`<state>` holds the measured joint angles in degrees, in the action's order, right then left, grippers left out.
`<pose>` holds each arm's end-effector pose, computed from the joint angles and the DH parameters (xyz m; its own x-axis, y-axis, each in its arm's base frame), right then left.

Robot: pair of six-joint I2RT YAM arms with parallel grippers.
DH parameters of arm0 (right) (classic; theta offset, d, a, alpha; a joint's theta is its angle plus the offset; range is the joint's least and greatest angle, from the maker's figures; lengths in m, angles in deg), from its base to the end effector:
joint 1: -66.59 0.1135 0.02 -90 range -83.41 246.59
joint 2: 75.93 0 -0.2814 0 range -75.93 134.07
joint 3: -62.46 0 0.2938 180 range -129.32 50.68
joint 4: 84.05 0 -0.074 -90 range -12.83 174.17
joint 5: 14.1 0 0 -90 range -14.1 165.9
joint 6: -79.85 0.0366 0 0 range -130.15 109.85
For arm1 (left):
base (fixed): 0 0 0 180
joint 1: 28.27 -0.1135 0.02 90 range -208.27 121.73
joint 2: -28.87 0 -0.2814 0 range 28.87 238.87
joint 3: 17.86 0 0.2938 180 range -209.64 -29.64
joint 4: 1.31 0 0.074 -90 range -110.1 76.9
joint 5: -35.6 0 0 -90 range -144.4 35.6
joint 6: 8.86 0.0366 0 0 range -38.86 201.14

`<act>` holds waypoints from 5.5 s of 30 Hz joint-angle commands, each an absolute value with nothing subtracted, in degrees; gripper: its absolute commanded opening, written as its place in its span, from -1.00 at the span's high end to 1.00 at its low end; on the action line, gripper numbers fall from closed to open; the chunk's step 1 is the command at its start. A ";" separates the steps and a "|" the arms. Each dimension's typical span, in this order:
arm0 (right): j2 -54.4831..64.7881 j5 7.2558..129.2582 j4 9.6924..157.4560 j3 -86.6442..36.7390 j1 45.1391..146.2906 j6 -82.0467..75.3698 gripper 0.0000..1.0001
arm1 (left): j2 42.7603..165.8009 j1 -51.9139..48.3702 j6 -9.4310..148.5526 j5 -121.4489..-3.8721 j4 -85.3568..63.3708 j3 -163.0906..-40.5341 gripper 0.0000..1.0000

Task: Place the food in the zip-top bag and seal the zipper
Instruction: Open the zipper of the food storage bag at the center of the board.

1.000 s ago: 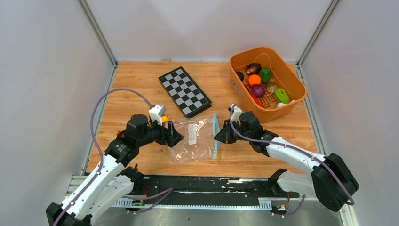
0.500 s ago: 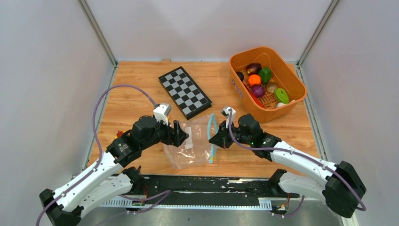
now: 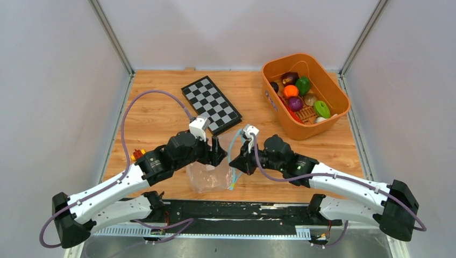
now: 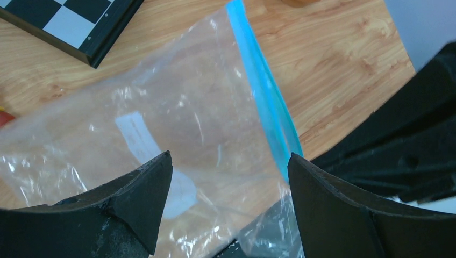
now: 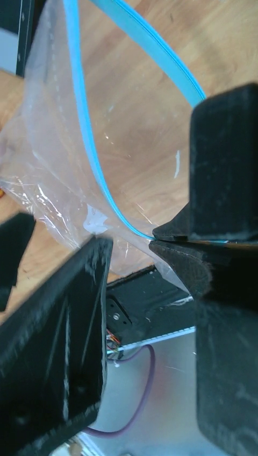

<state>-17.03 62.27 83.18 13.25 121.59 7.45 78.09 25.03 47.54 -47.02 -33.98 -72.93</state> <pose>0.1452 0.2224 0.2631 -0.4874 -0.1837 -0.8537 -0.8116 0.4559 0.3652 0.1394 -0.1791 0.3068 -0.6267 -0.0775 -0.7754 0.4560 0.7704 -0.4456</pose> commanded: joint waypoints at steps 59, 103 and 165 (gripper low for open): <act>-24.25 75.82 99.71 26.52 132.21 3.42 1.00 | 94.37 33.65 50.84 -42.57 -34.64 -81.40 -0.64; -35.97 106.04 84.73 27.18 130.76 20.21 -0.10 | 90.32 33.69 56.84 -44.36 -34.52 -82.64 0.92; -22.48 93.41 97.17 25.62 127.58 31.83 1.00 | 85.20 33.67 56.24 -43.56 -30.96 -79.06 0.45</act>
<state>-22.11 92.89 94.37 25.49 127.89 30.95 85.47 33.46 54.64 -41.25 -32.95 -78.83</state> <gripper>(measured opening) 0.015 0.194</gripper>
